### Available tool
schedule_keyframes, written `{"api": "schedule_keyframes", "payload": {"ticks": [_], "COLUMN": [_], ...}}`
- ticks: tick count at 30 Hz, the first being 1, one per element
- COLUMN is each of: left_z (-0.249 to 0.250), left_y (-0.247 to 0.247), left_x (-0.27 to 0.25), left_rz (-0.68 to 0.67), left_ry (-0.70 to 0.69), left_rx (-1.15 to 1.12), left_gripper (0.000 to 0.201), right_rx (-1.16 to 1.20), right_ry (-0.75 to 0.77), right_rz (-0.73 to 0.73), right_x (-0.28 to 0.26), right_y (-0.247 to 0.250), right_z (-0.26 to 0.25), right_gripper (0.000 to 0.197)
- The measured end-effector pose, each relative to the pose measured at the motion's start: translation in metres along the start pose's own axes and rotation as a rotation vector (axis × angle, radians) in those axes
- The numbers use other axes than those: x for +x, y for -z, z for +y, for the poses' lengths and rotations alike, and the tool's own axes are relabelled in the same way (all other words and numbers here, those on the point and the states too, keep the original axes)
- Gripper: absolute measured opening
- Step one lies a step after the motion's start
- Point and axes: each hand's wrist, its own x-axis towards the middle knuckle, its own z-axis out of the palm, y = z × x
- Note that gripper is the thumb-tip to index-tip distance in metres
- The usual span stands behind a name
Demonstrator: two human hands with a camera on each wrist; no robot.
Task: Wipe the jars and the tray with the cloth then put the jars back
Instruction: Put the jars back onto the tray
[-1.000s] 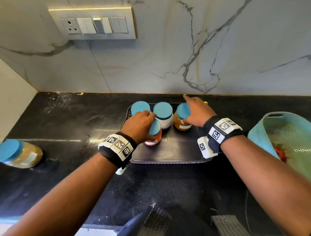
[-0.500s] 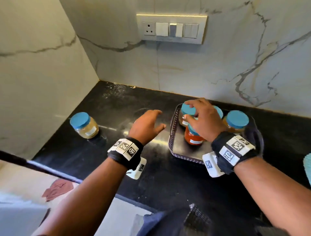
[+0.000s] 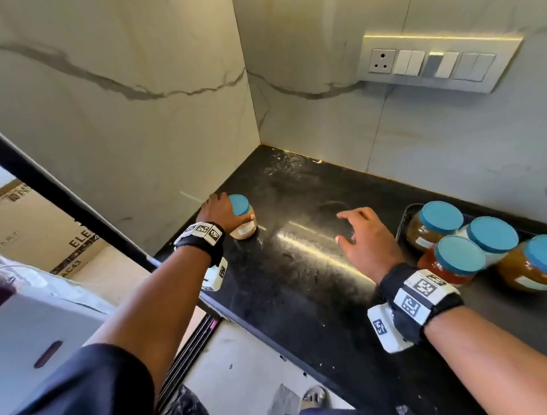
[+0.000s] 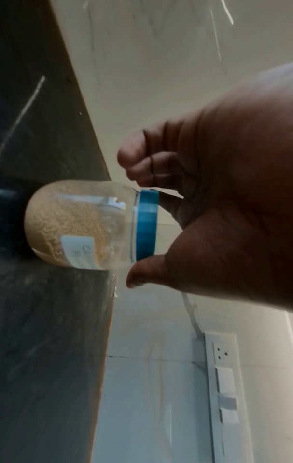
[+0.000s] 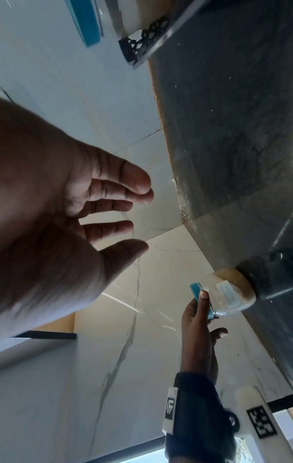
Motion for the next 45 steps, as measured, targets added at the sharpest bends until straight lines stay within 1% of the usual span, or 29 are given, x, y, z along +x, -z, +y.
{"api": "schedule_keyframes", "payload": {"ticks": [2,5,8,10,12,15,18,20,22,24,27,29,30,32,34,36,38,40,43,45], "left_z": [-0.001,0.003,0.018,0.036,0.060,0.106,0.159,0.196,0.232,0.263,0.315,0.340,0.351,0.364,0.366,0.361,0.352,0.343,0.336,0.334], "left_y": [-0.002,0.000,0.011,0.024,0.039,0.062,0.073,0.072,0.068,0.064,0.054,0.046,0.042,0.032,0.022,0.009,-0.006,-0.021,-0.042,-0.052], "left_x": [0.007,0.010,0.001,-0.010,-0.026,-0.059,-0.095,-0.119,-0.139,-0.153,-0.172,-0.183,-0.187,-0.187,-0.180,-0.169,-0.158,-0.150,-0.146,-0.148], "left_rz": [-0.013,0.006,-0.004,0.001,-0.005,-0.012,0.029,0.035,0.008,-0.046,-0.148,-0.194,-0.222,-0.252,-0.234,-0.214,-0.205,-0.211,-0.214,-0.198], "left_ry": [-0.008,-0.009,-0.075,-0.169,-0.285,-0.497,-0.680,-0.775,-0.865,-0.928,-0.967,-1.015,-1.034,-1.033,-0.998,-0.943,-0.858,-0.780,-0.736,-0.722], "left_rx": [-0.003,-0.019,0.004,0.008,-0.032,-0.065,-0.067,-0.122,-0.183,-0.231,-0.269,-0.294,-0.314,-0.359,-0.362,-0.318,-0.269,-0.219,-0.148,-0.114], "left_gripper": [0.094,0.091,0.088,0.085,0.086,0.090,0.093,0.089,0.088,0.093,0.088,0.087,0.082,0.066,0.052,0.045,0.048,0.056,0.066,0.070], "right_rx": [0.004,0.016,0.045,0.067,0.082,0.075,0.071,0.101,0.116,0.107,0.058,0.043,0.034,-0.008,-0.053,-0.086,-0.134,-0.168,-0.212,-0.228], "right_ry": [-0.020,-0.042,-0.033,0.015,0.084,0.166,0.173,0.139,0.111,0.068,-0.059,-0.149,-0.202,-0.312,-0.396,-0.467,-0.524,-0.553,-0.541,-0.539], "right_rz": [-0.004,-0.041,-0.052,-0.053,-0.064,-0.091,-0.101,-0.061,0.012,0.070,0.161,0.188,0.188,0.168,0.138,0.105,0.073,0.028,-0.035,-0.051], "right_x": [-0.001,-0.003,-0.003,-0.002,-0.001,-0.003,-0.012,-0.026,-0.045,-0.064,-0.097,-0.113,-0.120,-0.130,-0.134,-0.134,-0.131,-0.125,-0.116,-0.111], "right_y": [0.000,0.002,0.013,0.024,0.038,0.061,0.090,0.112,0.135,0.155,0.184,0.194,0.197,0.196,0.187,0.176,0.165,0.156,0.143,0.137], "right_z": [0.001,-0.001,-0.004,-0.008,-0.011,-0.012,-0.003,0.013,0.033,0.050,0.079,0.099,0.110,0.129,0.143,0.155,0.165,0.173,0.179,0.181], "right_gripper": [0.045,0.045,0.045,0.048,0.056,0.078,0.100,0.104,0.099,0.094,0.089,0.085,0.084,0.085,0.086,0.086,0.084,0.083,0.084,0.087]}}
